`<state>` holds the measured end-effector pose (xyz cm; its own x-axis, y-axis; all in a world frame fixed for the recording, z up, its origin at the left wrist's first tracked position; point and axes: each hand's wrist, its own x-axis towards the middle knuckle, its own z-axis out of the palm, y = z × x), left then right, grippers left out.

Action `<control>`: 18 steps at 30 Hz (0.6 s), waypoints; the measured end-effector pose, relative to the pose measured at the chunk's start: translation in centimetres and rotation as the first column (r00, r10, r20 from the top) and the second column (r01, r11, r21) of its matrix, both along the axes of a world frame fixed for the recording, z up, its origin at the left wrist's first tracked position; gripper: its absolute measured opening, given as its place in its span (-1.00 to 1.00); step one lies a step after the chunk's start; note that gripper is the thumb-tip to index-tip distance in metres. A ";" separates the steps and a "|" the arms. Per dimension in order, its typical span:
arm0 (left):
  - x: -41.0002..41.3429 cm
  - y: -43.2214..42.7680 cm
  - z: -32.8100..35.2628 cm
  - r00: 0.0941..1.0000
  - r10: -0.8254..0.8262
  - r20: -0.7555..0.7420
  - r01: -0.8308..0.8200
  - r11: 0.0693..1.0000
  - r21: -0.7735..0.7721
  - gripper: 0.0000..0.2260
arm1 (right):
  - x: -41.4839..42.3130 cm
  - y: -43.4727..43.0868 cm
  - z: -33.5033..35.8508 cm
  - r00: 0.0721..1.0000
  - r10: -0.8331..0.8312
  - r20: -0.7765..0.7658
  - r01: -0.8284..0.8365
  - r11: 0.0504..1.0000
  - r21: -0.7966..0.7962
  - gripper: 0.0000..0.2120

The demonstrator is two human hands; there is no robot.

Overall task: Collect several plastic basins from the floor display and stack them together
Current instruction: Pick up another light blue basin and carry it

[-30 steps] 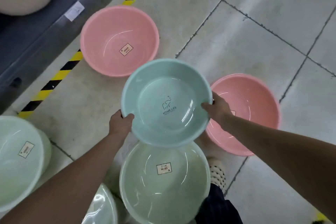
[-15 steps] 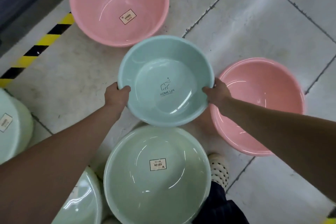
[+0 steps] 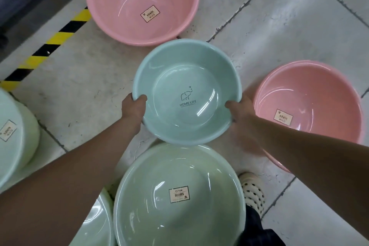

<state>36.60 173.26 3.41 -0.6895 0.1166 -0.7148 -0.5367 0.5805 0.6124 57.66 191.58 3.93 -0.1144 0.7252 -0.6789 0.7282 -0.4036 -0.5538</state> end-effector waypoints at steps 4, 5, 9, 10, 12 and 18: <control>-0.5 1.4 3.1 0.998 -0.003 0.066 0.000 0.999 0.038 -0.90 | -0.6 1.6 2.4 0.986 -0.167 -0.014 0.165 0.982 -0.088 -0.73; -0.5 1.8 4.2 0.998 -0.016 0.061 0.013 0.999 0.051 -0.91 | -0.5 1.9 3.5 0.977 -0.213 -0.005 0.211 0.972 -0.104 -0.71; 0.2 3.3 9.6 0.995 -0.099 0.019 0.097 0.992 0.086 -0.91 | 0.6 2.9 7.9 0.963 -0.268 -0.029 0.264 0.961 -0.082 -0.70; 0.4 3.5 10.9 0.993 -0.117 0.012 0.115 0.989 0.091 -0.90 | 1.0 3.0 9.1 0.961 -0.272 -0.048 0.268 0.961 -0.068 -0.71; 0.8 3.8 13.5 0.990 -0.140 -0.004 0.140 0.984 0.107 -0.89 | 1.6 3.0 11.9 0.953 -0.288 -0.093 0.282 0.957 -0.068 -0.73; 2.3 4.5 21.1 0.972 -0.200 -0.119 0.218 0.962 0.165 -0.84 | 3.7 2.2 20.0 0.926 -0.301 -0.226 0.302 0.953 -0.032 -0.70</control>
<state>38.89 177.79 24.49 -0.7037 0.3832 -0.5983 -0.3451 0.5517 0.7593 61.32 193.81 23.93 -0.0396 0.7519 -0.6581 0.4283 -0.5823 -0.6910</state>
